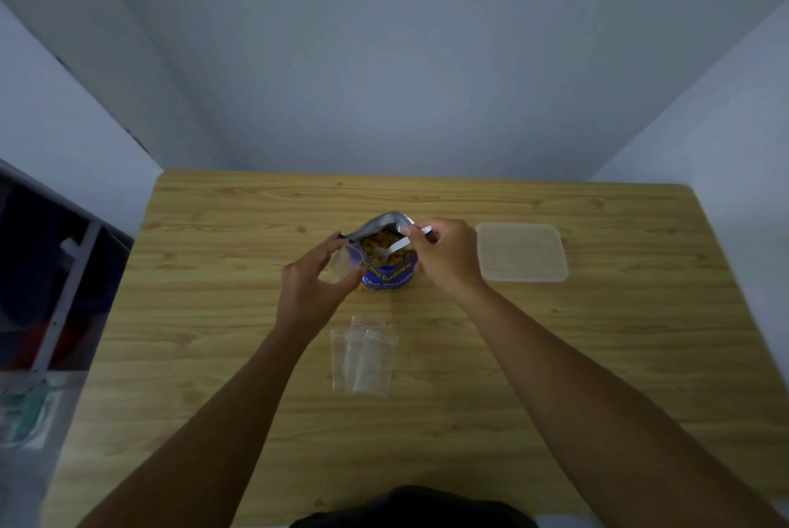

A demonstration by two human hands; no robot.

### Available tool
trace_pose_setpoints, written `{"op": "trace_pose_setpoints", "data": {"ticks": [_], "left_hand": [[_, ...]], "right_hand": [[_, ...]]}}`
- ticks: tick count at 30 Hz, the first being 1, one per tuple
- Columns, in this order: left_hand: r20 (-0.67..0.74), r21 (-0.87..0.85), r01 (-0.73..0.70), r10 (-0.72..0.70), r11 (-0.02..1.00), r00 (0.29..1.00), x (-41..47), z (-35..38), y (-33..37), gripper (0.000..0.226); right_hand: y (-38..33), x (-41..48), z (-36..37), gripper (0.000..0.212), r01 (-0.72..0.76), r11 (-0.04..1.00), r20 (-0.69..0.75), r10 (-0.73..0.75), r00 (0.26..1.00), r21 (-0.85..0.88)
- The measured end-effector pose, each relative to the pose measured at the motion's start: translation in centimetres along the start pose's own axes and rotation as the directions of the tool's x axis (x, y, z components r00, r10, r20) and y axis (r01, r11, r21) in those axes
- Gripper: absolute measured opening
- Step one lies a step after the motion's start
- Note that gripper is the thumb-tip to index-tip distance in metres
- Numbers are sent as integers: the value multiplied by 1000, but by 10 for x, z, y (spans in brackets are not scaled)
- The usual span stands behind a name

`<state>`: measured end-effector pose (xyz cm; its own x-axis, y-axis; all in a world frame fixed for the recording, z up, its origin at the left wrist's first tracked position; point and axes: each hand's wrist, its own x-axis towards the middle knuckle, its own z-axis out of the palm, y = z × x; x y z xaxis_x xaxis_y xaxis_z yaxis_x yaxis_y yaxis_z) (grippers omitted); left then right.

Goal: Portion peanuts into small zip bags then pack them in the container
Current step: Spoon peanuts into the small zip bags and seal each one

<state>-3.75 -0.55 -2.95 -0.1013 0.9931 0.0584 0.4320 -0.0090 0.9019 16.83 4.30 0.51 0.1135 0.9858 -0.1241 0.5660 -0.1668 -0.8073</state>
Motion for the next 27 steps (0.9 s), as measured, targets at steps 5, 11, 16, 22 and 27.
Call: {"op": "trace_pose_setpoints", "data": {"ticks": [5, 11, 16, 22, 27], "left_hand": [[19, -24, 23, -22, 999, 1000, -1, -2, 5, 53], [18, -33, 50, -49, 998, 999, 0, -3, 6, 51], [-19, 12, -16, 17, 1000, 1000, 2, -4, 5, 50], [-48, 113, -92, 97, 989, 994, 8, -6, 2, 46], [-56, 144, -78, 87, 987, 995, 17, -7, 8, 46]], "right_hand": [[0, 0, -12, 20, -86, 992, 20, 84, 996, 97], [-1, -2, -2, 20, -172, 971, 63, 164, 984, 167], [3, 6, -9, 18, -268, 910, 61, 263, 963, 317], [10, 9, -15, 12, -396, 795, 98, 397, 912, 460], [10, 13, -32, 12, -418, 713, 122, 428, 896, 563]]}}
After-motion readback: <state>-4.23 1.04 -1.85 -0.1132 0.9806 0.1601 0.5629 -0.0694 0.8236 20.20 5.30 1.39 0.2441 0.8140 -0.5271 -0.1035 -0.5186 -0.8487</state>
